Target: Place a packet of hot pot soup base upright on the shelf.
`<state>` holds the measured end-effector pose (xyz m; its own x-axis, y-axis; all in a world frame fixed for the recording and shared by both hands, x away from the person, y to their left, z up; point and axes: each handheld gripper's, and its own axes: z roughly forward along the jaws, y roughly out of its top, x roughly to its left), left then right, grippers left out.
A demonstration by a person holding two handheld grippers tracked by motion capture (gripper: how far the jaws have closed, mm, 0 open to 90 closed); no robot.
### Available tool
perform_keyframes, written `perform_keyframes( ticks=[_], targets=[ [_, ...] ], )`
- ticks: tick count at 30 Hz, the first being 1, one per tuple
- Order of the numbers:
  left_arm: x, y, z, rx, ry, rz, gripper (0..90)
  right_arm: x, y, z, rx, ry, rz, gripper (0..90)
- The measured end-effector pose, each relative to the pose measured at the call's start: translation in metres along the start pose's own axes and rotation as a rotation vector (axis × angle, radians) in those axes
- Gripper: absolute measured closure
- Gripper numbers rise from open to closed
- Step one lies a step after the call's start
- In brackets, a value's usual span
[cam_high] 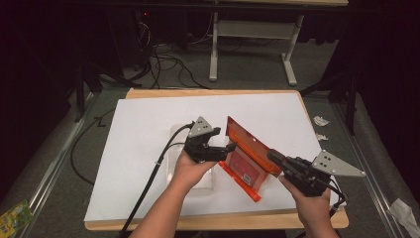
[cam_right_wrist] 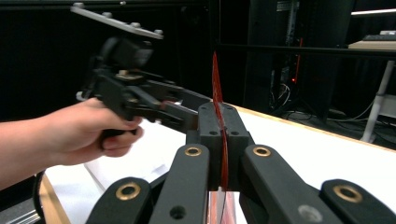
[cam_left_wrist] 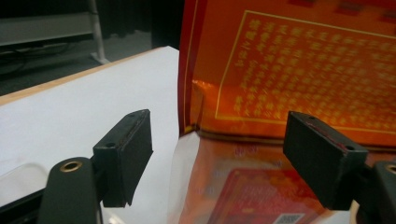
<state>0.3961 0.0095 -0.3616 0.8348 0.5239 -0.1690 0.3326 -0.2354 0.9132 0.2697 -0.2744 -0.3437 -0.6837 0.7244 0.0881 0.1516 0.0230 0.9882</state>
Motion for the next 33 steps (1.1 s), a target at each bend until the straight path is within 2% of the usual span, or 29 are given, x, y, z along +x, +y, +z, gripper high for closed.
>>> perform_keyframes(
  ticks=[2, 3, 4, 5, 7, 8, 9, 10, 11, 12, 13, 14, 15, 17, 21, 24, 30, 33],
  targets=[
    [0.005, 0.001, 0.006, -0.001, -0.038, -0.021, 24.1, 0.001, 0.0, 0.0, -0.001, 0.007, -0.001, 90.0],
    [0.01, 0.0, 0.01, -0.01, -0.093, -0.051, 26.0, 0.001, 0.0, 0.001, 0.0, 0.009, -0.004, 90.0],
    [0.01, 0.0, 0.01, -0.01, -0.093, -0.051, 28.6, 0.001, 0.0, 0.001, 0.0, 0.009, -0.004, 90.0],
    [0.011, -0.001, 0.011, -0.017, -0.116, -0.058, 28.6, 0.001, 0.0, 0.001, 0.001, 0.008, -0.003, 90.0],
    [0.012, -0.003, 0.012, -0.029, -0.147, -0.064, 36.1, 0.0, -0.001, 0.0, -0.003, 0.014, 0.008, 90.0],
    [0.011, -0.004, 0.012, -0.033, -0.14, -0.065, 44.0, -0.001, -0.002, 0.0, -0.005, 0.011, 0.016, 90.0],
    [0.011, -0.004, 0.011, -0.03, -0.132, -0.06, 44.0, -0.001, -0.002, 0.0, -0.005, 0.011, 0.016, 90.0],
    [0.01, -0.005, 0.011, -0.03, -0.118, -0.051, 48.8, -0.001, -0.002, 0.0, -0.004, 0.01, 0.017, 90.0],
    [0.008, -0.007, 0.009, -0.033, -0.098, -0.045, 58.3, -0.002, -0.002, -0.001, -0.002, 0.008, 0.008, 90.0],
    [0.008, -0.007, 0.009, -0.034, -0.082, -0.043, 63.4, -0.002, -0.003, -0.001, -0.003, 0.01, 0.009, 90.0],
    [0.008, -0.007, 0.009, -0.034, -0.082, -0.043, 68.4, -0.002, -0.003, -0.001, -0.003, 0.01, 0.009, 90.0],
    [0.008, -0.008, 0.008, -0.035, -0.075, -0.044, 68.4, -0.001, -0.003, -0.001, -0.003, 0.008, 0.008, 90.0],
    [0.007, -0.008, 0.007, -0.033, -0.058, -0.045, 78.0, -0.001, -0.003, -0.001, -0.005, 0.007, 0.009, 90.0],
    [0.006, -0.009, 0.007, -0.029, -0.049, -0.035, 86.3, -0.002, -0.003, -0.001, -0.007, 0.002, 0.01, 90.0],
    [0.003, -0.008, 0.008, -0.026, -0.033, -0.015, 90.0, -0.001, -0.004, -0.002, -0.006, -0.014, 0.015, 90.0],
    [0.003, -0.008, 0.008, -0.023, -0.022, -0.012, 90.0, -0.004, -0.005, -0.004, -0.006, -0.031, 0.028, 79.8],
    [0.003, -0.009, 0.008, -0.023, -0.015, -0.011, 90.0, -0.008, -0.013, -0.01, 0.033, -0.071, 0.056, 46.0],
    [0.003, -0.008, 0.008, -0.021, -0.012, -0.01, 89.9, -0.009, -0.023, -0.006, 0.072, -0.078, 0.073, 38.5]
  ],
)
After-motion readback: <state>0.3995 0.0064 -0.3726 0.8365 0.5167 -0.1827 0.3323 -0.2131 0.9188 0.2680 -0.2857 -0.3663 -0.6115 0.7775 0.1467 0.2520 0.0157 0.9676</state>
